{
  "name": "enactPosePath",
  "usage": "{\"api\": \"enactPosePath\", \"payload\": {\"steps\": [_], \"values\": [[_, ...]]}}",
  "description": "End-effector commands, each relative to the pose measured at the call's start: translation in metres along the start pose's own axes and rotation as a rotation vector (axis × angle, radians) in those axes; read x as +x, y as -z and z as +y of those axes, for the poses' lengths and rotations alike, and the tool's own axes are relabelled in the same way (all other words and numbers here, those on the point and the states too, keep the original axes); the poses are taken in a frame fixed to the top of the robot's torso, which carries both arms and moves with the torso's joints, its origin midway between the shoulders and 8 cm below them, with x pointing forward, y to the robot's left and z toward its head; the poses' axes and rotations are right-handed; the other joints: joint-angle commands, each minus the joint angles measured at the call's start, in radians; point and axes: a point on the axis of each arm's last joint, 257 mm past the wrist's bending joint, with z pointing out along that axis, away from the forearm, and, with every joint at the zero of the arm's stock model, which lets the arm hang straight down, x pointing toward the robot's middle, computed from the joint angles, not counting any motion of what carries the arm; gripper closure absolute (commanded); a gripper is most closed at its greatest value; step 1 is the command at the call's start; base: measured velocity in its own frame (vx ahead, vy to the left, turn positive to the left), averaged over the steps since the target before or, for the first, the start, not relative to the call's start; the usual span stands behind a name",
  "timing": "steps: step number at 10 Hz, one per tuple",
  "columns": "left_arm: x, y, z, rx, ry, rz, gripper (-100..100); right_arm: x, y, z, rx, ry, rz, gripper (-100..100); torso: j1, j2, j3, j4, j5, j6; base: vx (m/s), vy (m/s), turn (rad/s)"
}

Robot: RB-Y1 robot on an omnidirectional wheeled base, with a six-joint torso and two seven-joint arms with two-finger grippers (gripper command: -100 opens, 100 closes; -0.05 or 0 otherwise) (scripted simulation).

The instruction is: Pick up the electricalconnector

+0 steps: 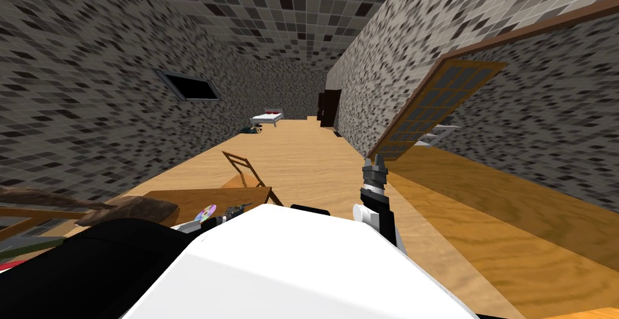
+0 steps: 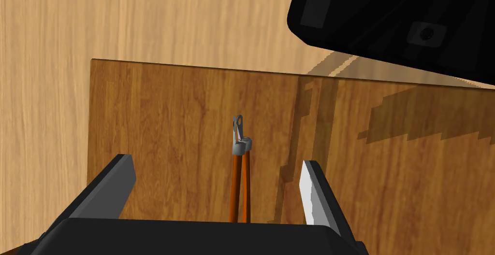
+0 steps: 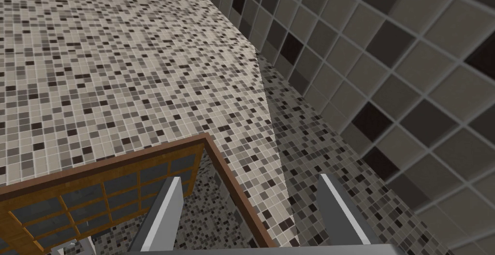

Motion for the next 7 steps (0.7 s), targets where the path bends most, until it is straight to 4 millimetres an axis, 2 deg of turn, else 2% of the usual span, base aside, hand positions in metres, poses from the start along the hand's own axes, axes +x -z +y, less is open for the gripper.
{"api": "enactPosePath", "payload": {"steps": [1,2,3,4,7], "values": [[-0.014,0.005,0.006,-0.018,0.004,-0.027,-100,0.000,0.000,0.000,0.000,0.000,0.000,0,0.000,0.000,0.000,0.000,0.000,0.000,-0.002,0.022,-0.070],[-0.015,0.005,0.006,-0.018,0.004,-0.030,-100,0.000,0.000,0.000,0.000,0.000,0.000,0,0.000,0.000,0.000,0.000,0.000,-0.001,-0.001,0.009,0.042],[-0.032,0.017,0.011,-0.044,0.008,-0.065,-100,0.000,0.000,0.000,0.000,0.000,0.000,0,0.000,0.000,0.000,0.000,0.000,-0.001,-0.002,0.001,-0.138],[-0.032,0.017,0.011,-0.044,0.008,-0.065,-100,0.000,0.000,0.000,0.000,0.000,0.000,0,-0.001,0.000,0.000,0.000,0.000,0.000,-0.002,0.008,-0.067],[-0.067,0.043,0.026,-0.104,0.021,-0.143,-100,0.000,0.000,0.000,0.000,0.000,0.000,0,0.000,0.000,0.000,0.000,0.000,-0.001,-0.005,0.012,-0.132]]}}
